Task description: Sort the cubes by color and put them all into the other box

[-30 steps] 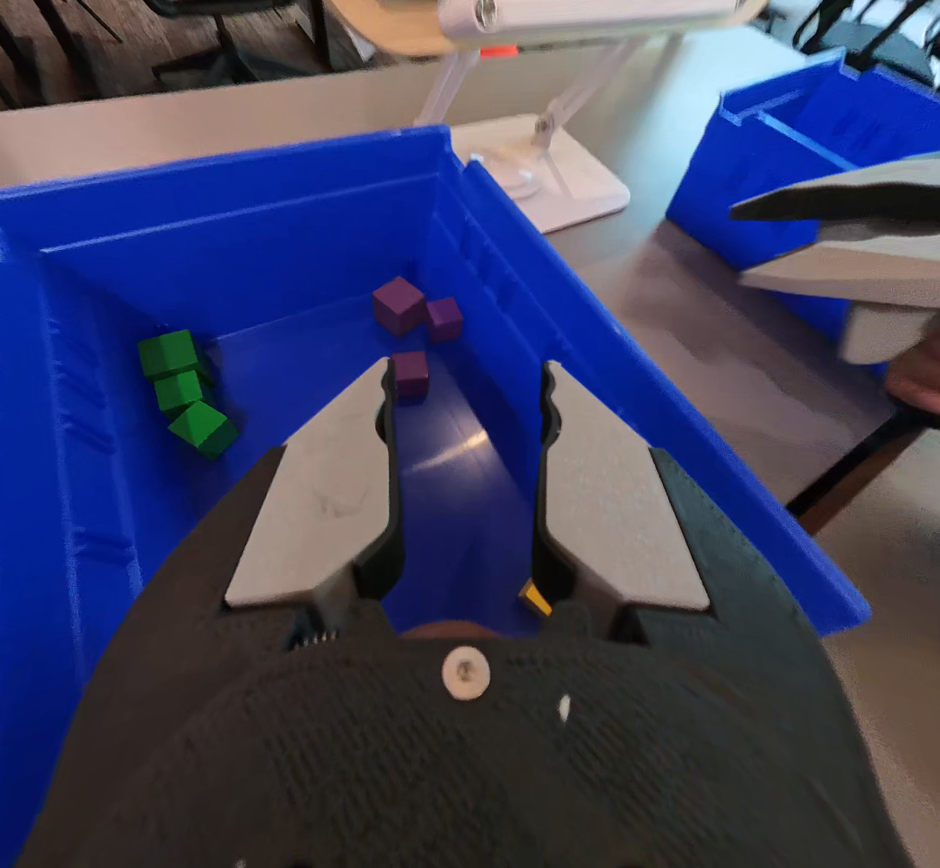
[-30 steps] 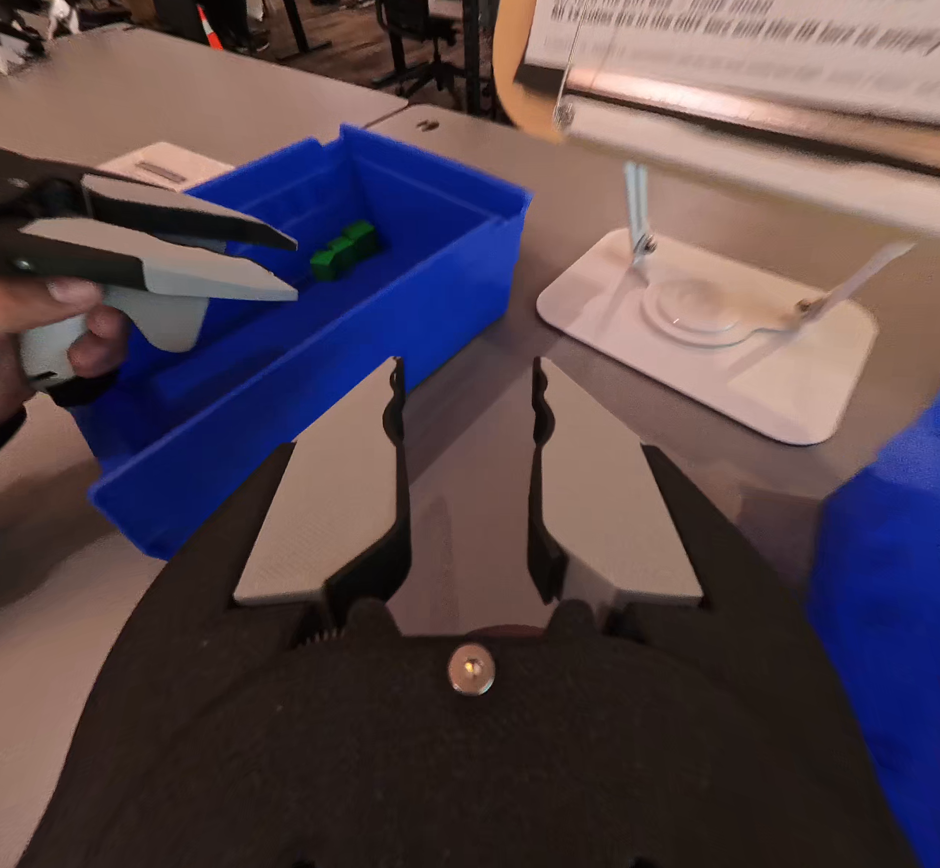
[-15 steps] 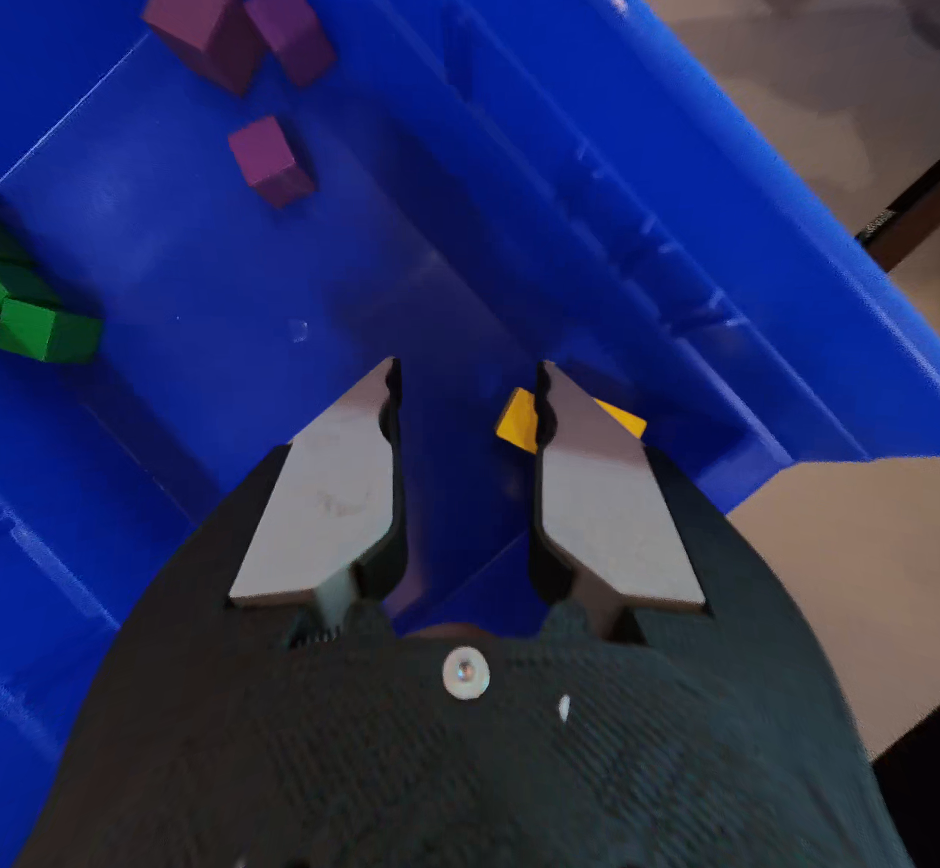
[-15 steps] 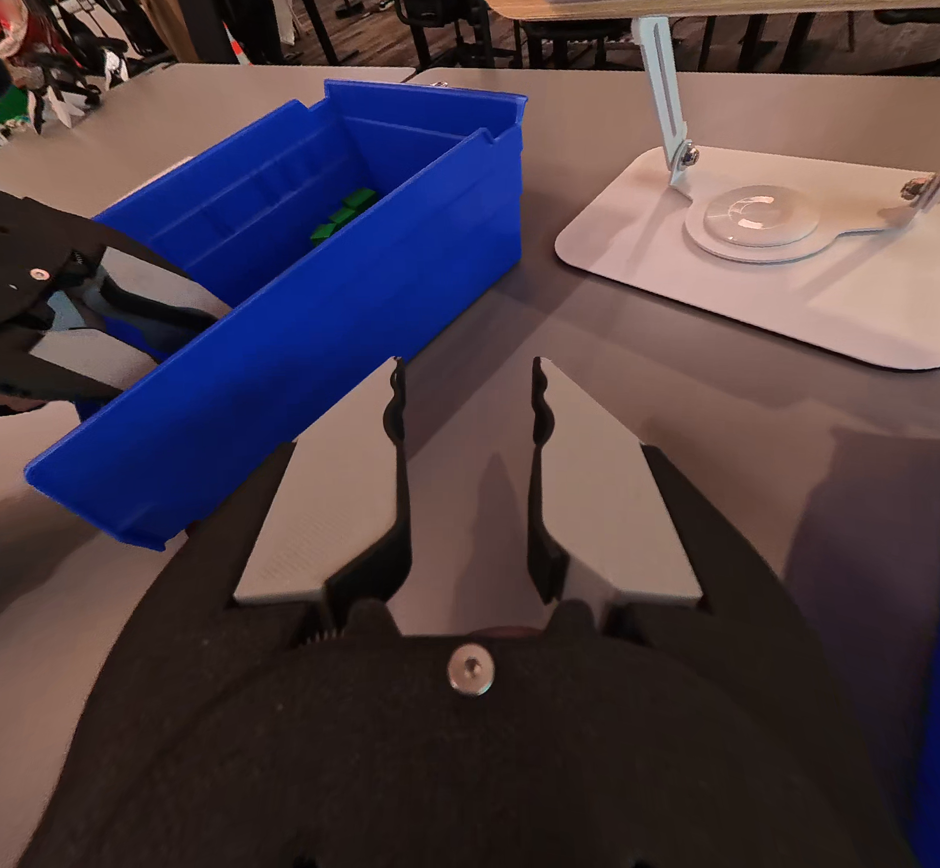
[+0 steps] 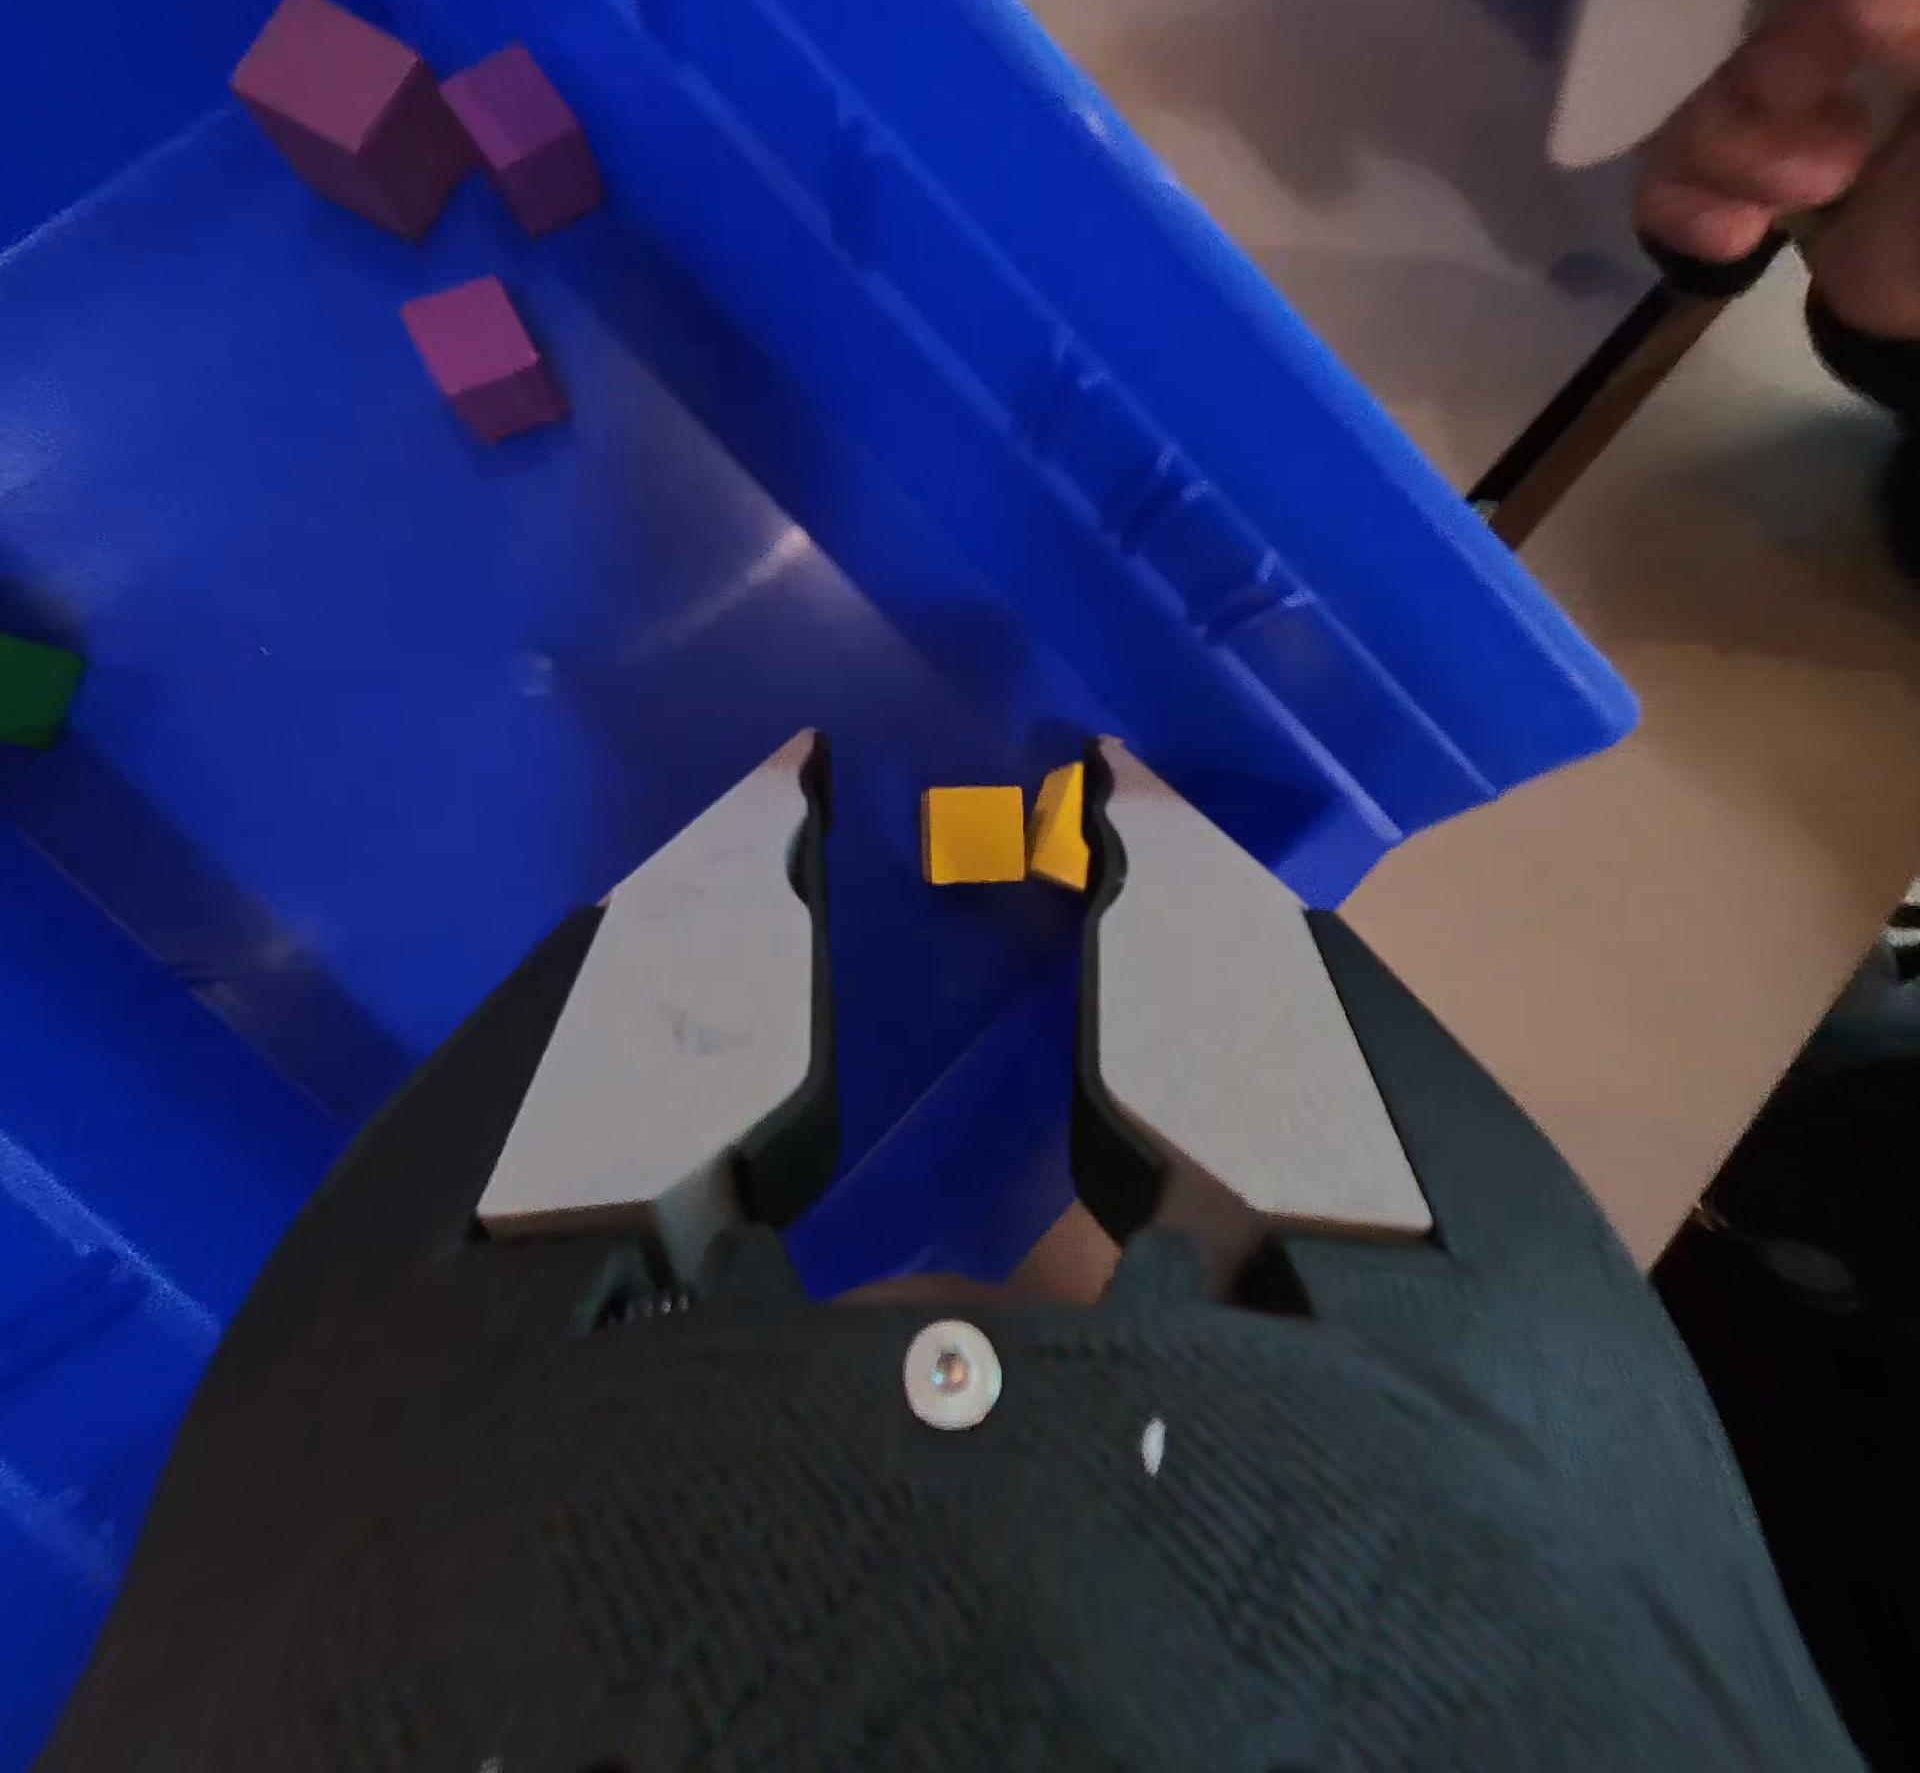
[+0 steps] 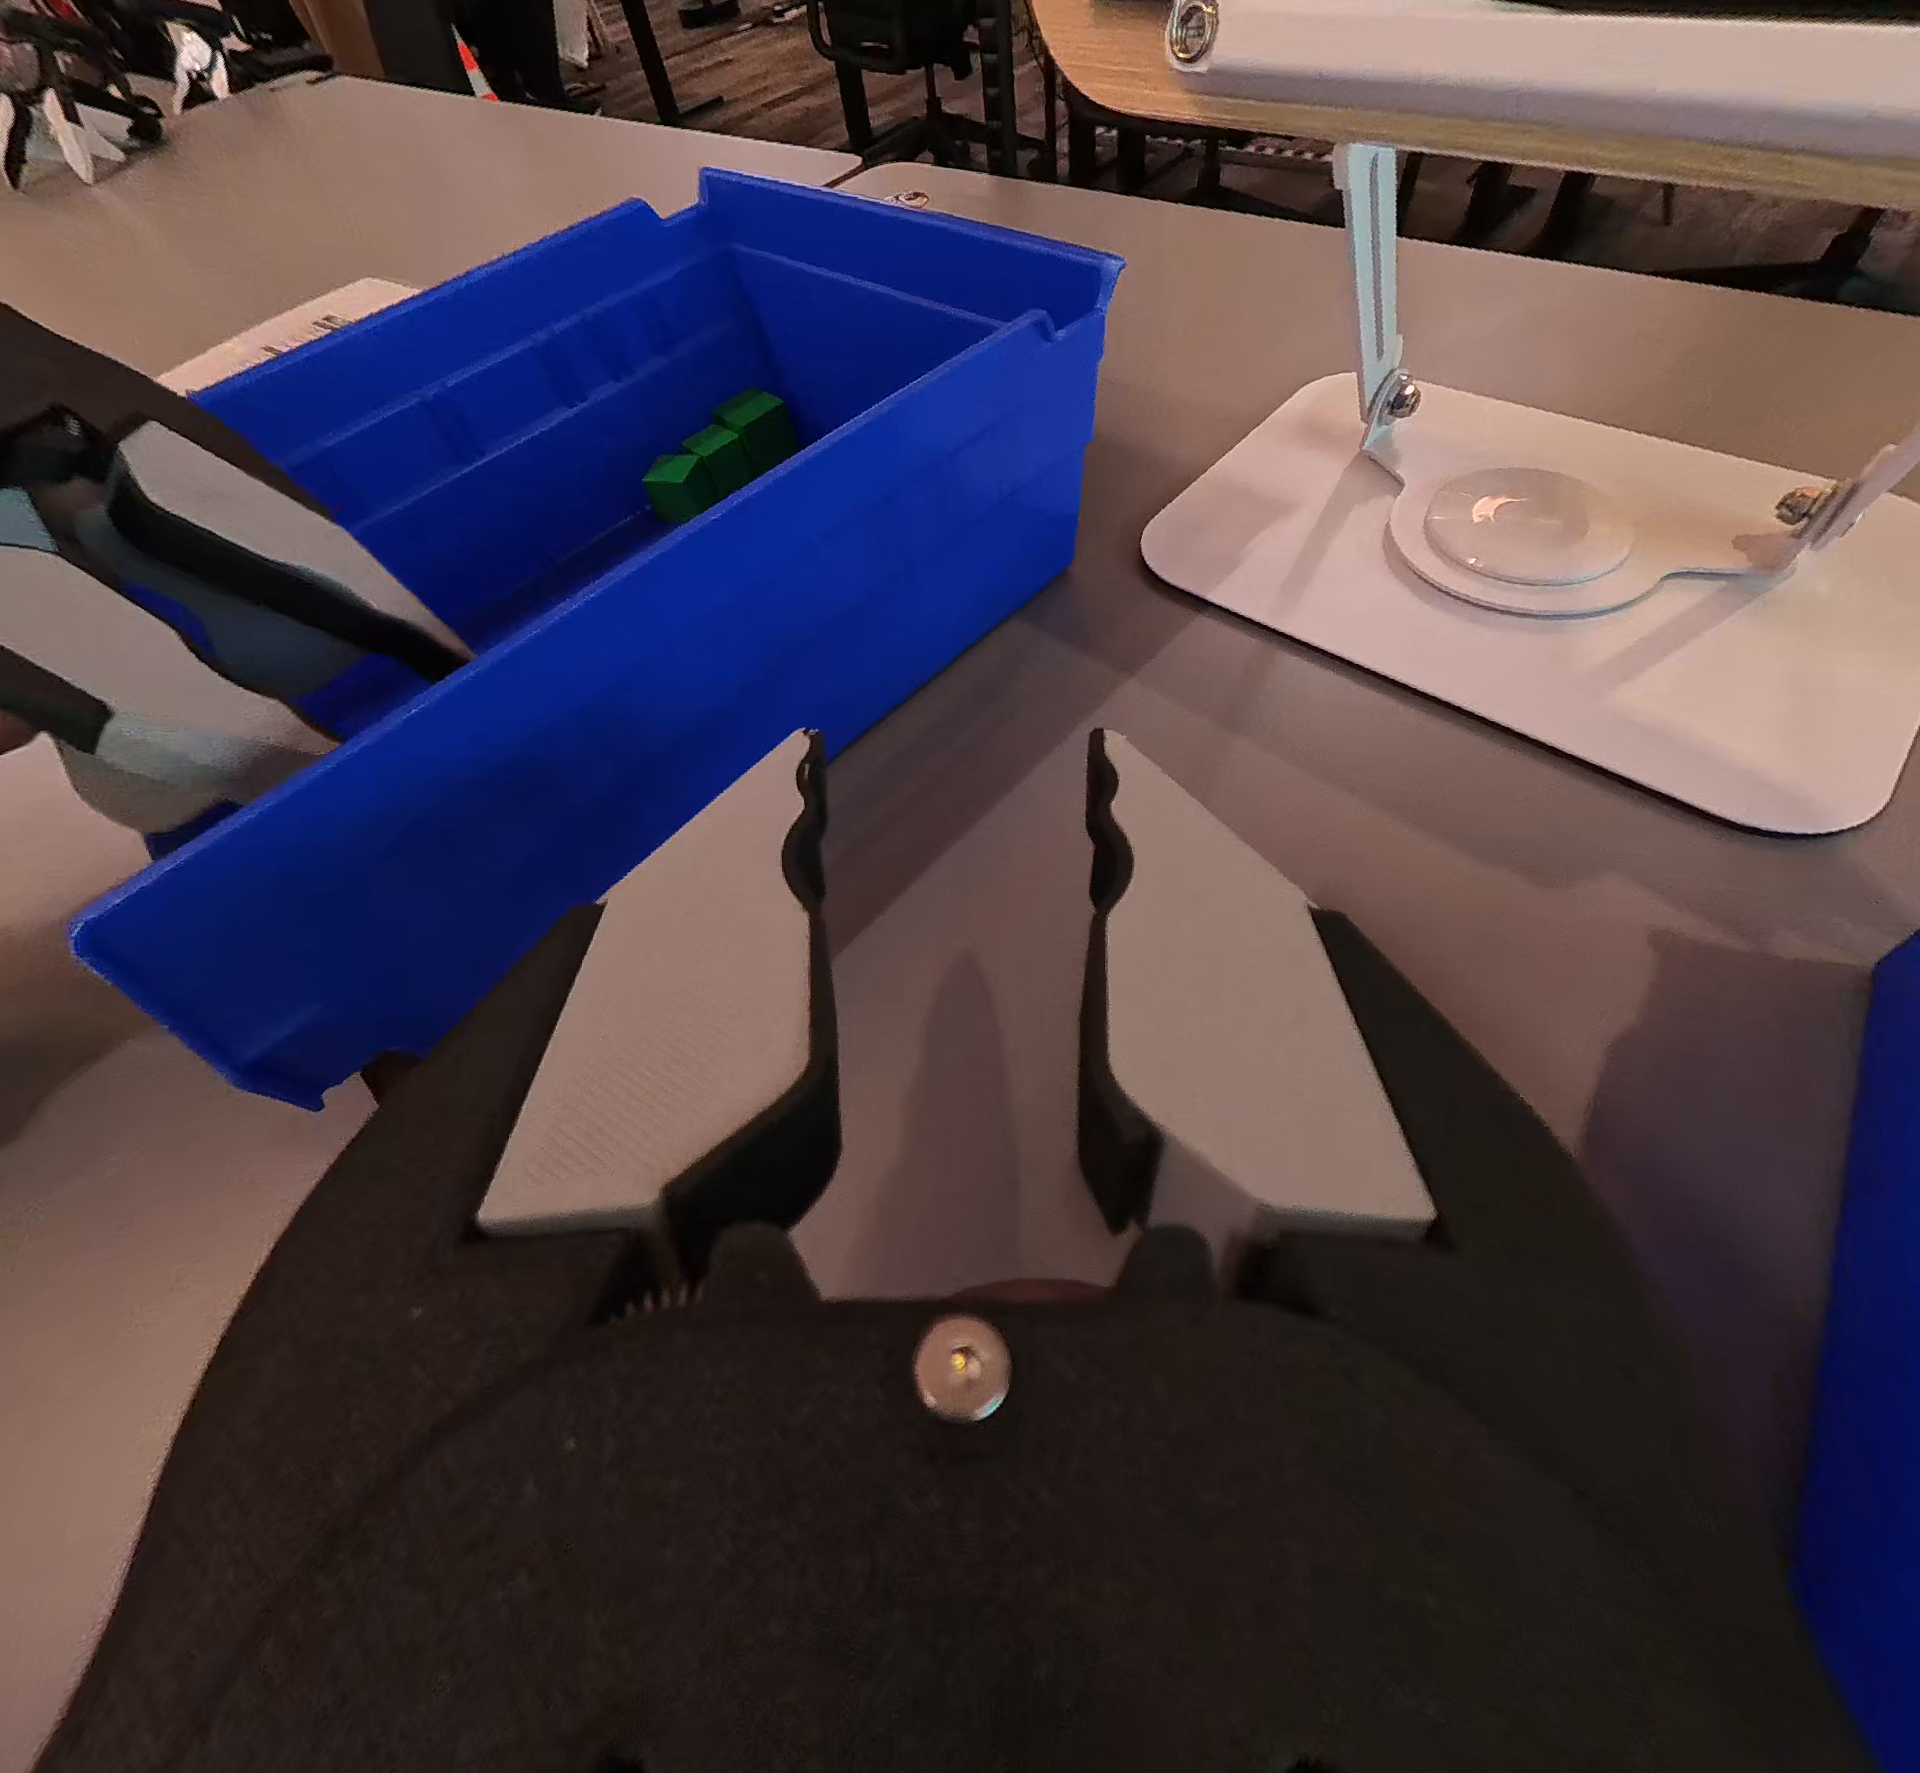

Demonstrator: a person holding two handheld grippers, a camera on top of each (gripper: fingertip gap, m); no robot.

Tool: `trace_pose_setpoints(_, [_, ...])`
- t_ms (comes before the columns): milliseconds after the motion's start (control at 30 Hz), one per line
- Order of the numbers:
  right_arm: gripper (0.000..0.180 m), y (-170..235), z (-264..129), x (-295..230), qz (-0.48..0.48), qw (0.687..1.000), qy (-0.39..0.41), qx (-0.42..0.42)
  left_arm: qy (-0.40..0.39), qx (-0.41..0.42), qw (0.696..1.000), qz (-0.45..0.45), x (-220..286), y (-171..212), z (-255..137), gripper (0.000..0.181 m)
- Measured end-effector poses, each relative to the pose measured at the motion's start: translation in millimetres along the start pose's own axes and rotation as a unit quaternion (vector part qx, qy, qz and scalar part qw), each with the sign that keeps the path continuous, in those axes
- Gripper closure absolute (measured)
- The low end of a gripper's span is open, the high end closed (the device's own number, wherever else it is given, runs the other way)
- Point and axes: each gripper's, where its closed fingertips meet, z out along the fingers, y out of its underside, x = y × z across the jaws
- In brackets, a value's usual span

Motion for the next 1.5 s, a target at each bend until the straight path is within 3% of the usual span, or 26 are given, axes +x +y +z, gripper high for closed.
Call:
trace_pose_setpoints(33, [0.132, 0, 0, 0, -0.002, 1.0, 0.001, 0.001, -0.006, -0.016, 1.0, 0.005, -1, 6, 2, 0.133])
trace_pose_setpoints(200, [0.132, -1, 0, -3, -0.004, 1.0, -0.003, 0.003, -0.019, -0.044, 0.999, 0.003, -5, 13, 8, 0.121])
trace_pose_setpoints(367, [0.132, -4, -2, -5, -0.004, 1.0, -0.006, 0.007, -0.066, -0.023, 0.997, 0.013, -17, 6, 3, 0.128])
trace_pose_setpoints(467, [0.132, -5, -3, -6, -0.006, 1.0, -0.007, 0.009, -0.039, -0.036, 0.999, 0.008, -8, 10, 6, 0.133])
trace_pose_setpoints(667, [0.132, -4, -1, -9, -0.006, 1.0, -0.01, 0.007, -0.007, -0.062, 0.998, -0.013, 0, 13, 15, 0.11])
trace_pose_setpoints(800, [0.132, -1, 2, -15, -0.007, 1.0, -0.022, 0.0, -0.017, -0.07, 0.997, 0.017, -9, 10, 12, 0.132])
trace_pose_setpoints(1033, [0.132, -6, -2, -17, -0.02, 1.0, -0.019, 0.008, 0.019, -0.161, 0.986, 0.031, -17, 30, 15, 0.133])
trace_pose_setpoints(1300, [0.132, -6, -3, -19, -0.017, 0.999, -0.025, 0.008, -0.008, -0.142, 0.988, 0.058, -21, 34, 5, 0.158])
trace_pose_setpoints(1433, [0.132, -7, -3, -21, -0.024, 0.999, -0.024, 0.009, -0.023, -0.117, 0.991, 0.067, -23, 34, 2, 0.158])
trace_pose_setpoints(1500, [0.132, -8, -4, -21, -0.025, 0.999, -0.022, 0.011, -0.016, -0.089, 0.994, 0.067, -19, 25, 0, 0.145])
